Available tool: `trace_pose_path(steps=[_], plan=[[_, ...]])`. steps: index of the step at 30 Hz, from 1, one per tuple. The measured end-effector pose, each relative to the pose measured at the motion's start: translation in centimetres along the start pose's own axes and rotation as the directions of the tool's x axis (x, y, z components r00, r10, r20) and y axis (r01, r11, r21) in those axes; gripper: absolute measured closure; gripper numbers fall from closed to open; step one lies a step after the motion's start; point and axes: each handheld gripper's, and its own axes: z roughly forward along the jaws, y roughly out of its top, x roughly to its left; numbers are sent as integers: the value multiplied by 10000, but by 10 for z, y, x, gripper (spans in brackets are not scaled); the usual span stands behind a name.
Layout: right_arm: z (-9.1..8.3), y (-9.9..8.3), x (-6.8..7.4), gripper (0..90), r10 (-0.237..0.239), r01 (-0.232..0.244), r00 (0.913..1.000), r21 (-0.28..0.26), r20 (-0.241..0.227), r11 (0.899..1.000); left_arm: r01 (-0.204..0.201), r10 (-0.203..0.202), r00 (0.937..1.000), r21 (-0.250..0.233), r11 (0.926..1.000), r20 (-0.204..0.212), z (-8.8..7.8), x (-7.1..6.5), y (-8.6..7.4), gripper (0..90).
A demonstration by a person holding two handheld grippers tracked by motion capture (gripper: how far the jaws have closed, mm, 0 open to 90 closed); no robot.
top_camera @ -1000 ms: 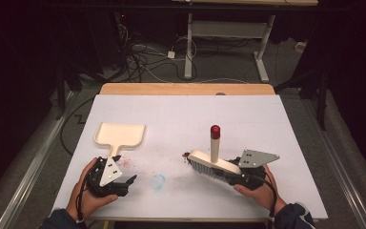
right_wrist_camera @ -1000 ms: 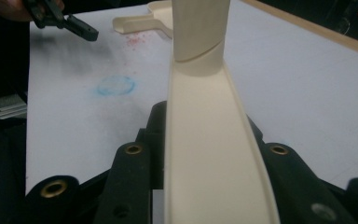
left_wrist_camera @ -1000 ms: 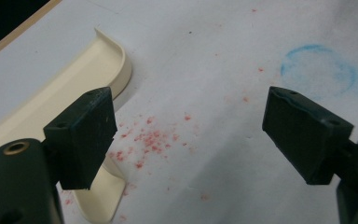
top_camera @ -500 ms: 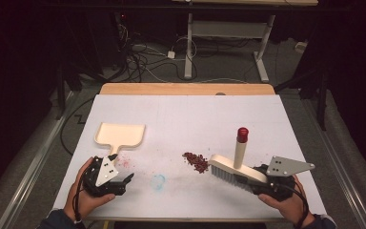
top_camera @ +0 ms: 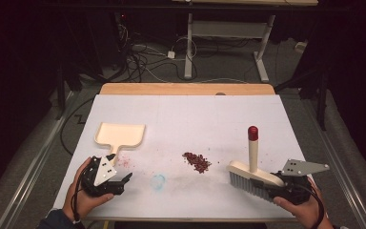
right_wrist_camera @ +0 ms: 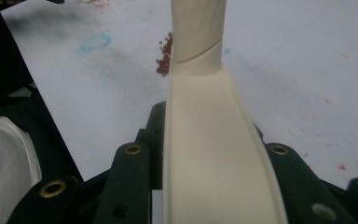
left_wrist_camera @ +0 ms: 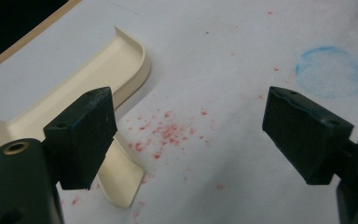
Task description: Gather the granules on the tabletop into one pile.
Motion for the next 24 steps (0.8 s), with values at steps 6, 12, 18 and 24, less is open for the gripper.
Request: trace_pose_path(steps=[6, 12, 18, 24], plan=[[10, 3, -21, 676, 356, -361, 9992, 325, 180, 9988, -103, 101, 9998, 114, 9999, 152, 3, -2, 0, 169], [18, 8, -49, 657, 578, -579, 9983, 552, 42, 9968, -188, 183, 9995, 218, 9996, 240, 6, -4, 0, 169], [29, 15, -72, 619, 391, -409, 9990, 872, 224, 9954, -267, 260, 9992, 217, 9994, 317, 8, -5, 2, 169], [33, 22, -93, 473, 567, -621, 9933, 510, 1006, 9968, -332, 325, 9987, 193, 9993, 399, 8, -7, 3, 169]])
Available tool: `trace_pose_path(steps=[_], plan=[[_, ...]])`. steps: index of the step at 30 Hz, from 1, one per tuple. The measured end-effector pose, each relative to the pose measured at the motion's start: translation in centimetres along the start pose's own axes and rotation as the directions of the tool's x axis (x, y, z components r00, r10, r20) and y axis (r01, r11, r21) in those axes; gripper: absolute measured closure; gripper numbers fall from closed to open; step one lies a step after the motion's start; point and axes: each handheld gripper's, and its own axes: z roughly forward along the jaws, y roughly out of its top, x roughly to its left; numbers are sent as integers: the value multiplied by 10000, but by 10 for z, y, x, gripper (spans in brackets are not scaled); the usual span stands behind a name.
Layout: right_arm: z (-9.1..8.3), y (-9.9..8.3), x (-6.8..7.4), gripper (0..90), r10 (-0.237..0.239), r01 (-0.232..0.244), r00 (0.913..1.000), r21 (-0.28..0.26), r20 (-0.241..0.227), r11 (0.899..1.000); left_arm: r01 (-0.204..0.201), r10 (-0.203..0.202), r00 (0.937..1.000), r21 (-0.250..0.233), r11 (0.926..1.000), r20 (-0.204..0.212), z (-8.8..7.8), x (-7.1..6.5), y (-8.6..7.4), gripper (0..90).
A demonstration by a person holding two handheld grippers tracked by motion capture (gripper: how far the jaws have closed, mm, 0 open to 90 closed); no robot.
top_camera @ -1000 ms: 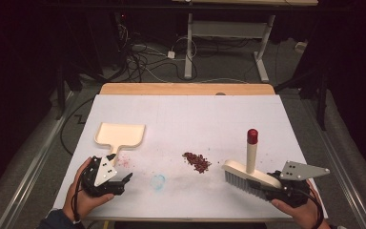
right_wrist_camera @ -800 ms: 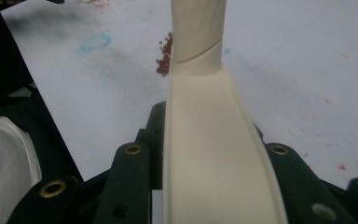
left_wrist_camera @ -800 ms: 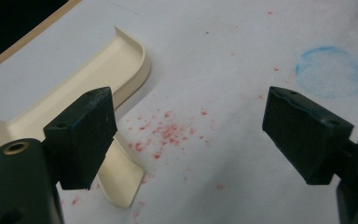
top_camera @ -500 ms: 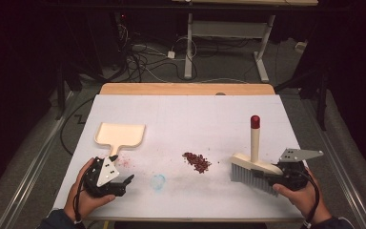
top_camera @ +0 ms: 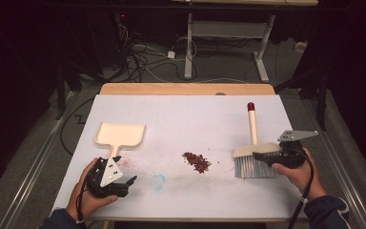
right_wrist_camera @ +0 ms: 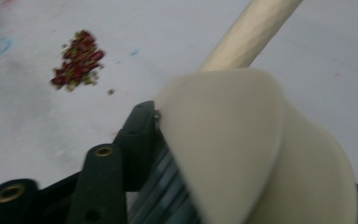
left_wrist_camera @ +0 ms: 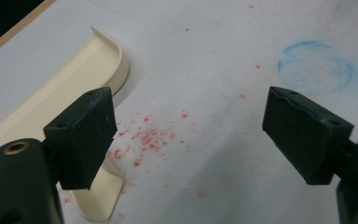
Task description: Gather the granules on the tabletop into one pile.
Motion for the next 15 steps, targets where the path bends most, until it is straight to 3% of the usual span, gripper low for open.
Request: trace_pose_path(steps=[5, 11, 13, 15], plan=[[5, 2, -20, 428, 698, -695, 9974, -146, 199, 9975, -33, 33, 10000, 16, 10000, 29, 0, 0, 0, 169], [-1, -6, -28, 350, 1035, -1030, 9922, -106, 691, 9946, -53, 53, 10000, 50, 10000, 77, 0, 0, -1, 169], [-6, -7, -26, 311, 860, -834, 9937, -383, 724, 9958, -61, 61, 10000, 29, 10000, 63, 0, -1, 0, 169], [-13, -5, -20, 246, 585, -517, 9928, -668, 1044, 9964, -38, 38, 10000, 22, 10000, 68, 0, -1, 0, 169]])
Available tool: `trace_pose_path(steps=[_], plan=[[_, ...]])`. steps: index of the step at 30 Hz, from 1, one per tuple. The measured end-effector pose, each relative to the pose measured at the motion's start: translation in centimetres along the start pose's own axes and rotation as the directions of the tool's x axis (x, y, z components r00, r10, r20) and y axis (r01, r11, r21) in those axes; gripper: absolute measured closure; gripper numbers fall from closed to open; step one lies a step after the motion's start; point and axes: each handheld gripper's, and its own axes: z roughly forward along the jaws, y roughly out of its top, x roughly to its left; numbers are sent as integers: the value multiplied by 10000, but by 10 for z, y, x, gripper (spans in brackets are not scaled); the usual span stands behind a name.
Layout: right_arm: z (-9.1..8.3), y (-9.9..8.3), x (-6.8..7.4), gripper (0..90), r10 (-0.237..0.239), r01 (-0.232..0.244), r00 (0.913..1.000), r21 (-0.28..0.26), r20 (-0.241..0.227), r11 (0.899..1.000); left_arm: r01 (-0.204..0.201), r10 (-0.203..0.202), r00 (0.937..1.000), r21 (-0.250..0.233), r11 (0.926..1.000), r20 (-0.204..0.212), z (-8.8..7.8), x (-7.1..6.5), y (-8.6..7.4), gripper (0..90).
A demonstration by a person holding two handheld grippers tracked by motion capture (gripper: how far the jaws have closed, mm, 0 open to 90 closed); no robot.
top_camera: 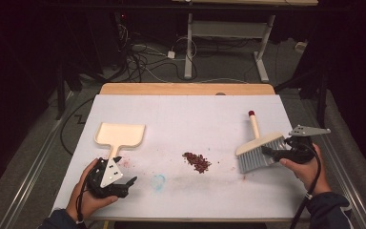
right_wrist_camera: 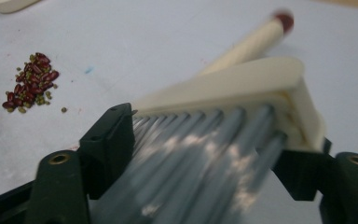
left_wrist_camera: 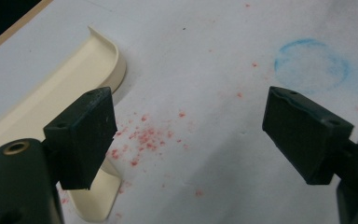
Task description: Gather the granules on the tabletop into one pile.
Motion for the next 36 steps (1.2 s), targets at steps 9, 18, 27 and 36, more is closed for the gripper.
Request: trace_pose_path(steps=[9, 18, 27, 36], plan=[[-31, 13, 5, 264, -202, 470, 9848, -1528, 1724, 9871, 18, -18, 10000, 10, 10000, 25, 1, 0, 0, 169], [1, 16, 15, 315, -218, 297, 9667, -271, 2551, 9992, -47, 46, 10000, 95, 9999, 62, 3, -1, 1, 169], [44, 15, 13, 324, -135, -96, 9634, 849, 2677, 9963, -78, 77, 9999, 122, 9999, 73, 3, -1, 1, 169], [50, 16, 17, 319, -120, -16, 9679, 541, 2511, 9985, -99, 98, 9999, 92, 9999, 64, 3, -1, 1, 169]])
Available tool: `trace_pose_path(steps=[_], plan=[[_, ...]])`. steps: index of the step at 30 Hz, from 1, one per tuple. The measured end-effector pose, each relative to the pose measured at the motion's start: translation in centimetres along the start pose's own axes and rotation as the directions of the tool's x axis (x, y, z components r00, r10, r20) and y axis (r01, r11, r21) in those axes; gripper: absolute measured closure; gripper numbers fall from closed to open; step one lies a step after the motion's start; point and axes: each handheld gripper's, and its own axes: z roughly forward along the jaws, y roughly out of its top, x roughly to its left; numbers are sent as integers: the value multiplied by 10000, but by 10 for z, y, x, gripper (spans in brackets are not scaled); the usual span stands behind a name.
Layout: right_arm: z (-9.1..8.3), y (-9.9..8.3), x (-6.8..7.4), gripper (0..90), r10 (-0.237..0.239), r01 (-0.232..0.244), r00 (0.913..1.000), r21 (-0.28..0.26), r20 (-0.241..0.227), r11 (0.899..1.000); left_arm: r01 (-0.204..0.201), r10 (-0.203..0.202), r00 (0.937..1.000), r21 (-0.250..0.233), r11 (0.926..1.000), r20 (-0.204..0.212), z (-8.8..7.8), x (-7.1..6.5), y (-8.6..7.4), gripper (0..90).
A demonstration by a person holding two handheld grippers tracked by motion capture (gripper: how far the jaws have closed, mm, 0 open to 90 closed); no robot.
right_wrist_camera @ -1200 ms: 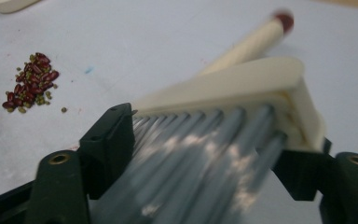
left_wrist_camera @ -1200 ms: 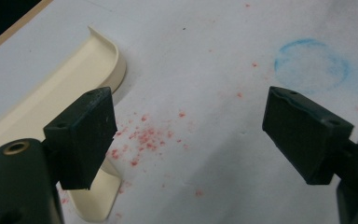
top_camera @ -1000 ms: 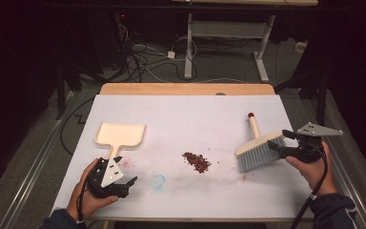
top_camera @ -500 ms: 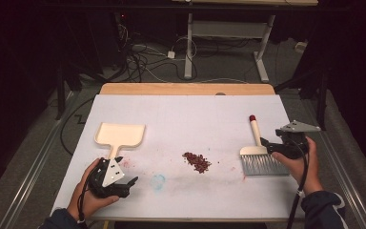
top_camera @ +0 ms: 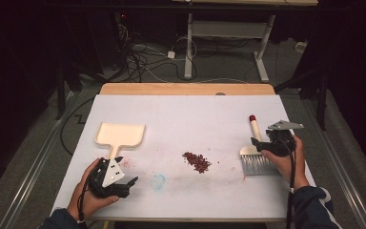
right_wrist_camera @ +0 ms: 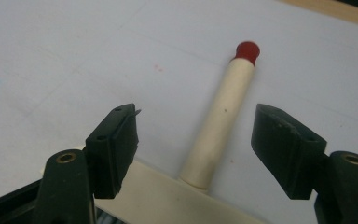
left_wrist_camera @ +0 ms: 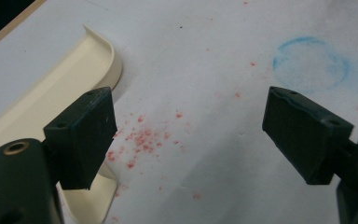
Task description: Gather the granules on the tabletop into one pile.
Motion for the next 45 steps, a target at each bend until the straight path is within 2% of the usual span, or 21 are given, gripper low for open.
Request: trace_pose_path(steps=[4, 7, 9, 13, 16, 23, 30, 39, 45], plan=[[-9, 3, 5, 305, 84, -90, 9999, -636, -87, 9979, -24, 24, 10000, 0, 10000, -3, 0, 0, 0, 169], [-22, 7, 11, 290, -43, 17, 9998, -1355, -194, 9908, -34, 34, 10000, 6, 10000, 3, 0, -1, 0, 169], [-30, 10, 17, 274, -138, 125, 9999, -1808, -57, 9834, -60, 60, 10000, 32, 10000, 38, 0, -1, 0, 169], [-47, 14, 27, 238, -379, 359, 9993, -2696, -23, 9623, -65, 65, 10000, 15, 10000, 52, 0, -2, 0, 169], [-55, 14, 37, 214, -541, 562, 9984, -3064, 157, 9502, -66, 66, 10000, 13, 10000, 66, 0, -3, 1, 169], [-63, 8, 54, 206, -1173, 1295, 9915, -3228, 569, 9376, -109, 109, 9999, 4, 9999, 87, 1, -4, 2, 169], [-73, -2, 62, 206, -1256, 1277, 9917, -3522, 288, 9272, -128, 128, 9999, -29, 9999, 108, 1, -5, 2, 169], [-82, -16, 70, 205, -1508, 1475, 9884, -3695, 202, 9174, -128, 129, 9998, -47, 9999, 131, 1, -5, 3, 169], [-83, -27, 75, 205, -1781, 1744, 9837, -3558, 227, 9181, -103, 103, 9999, -52, 9999, 130, 2, -5, 3, 169]])
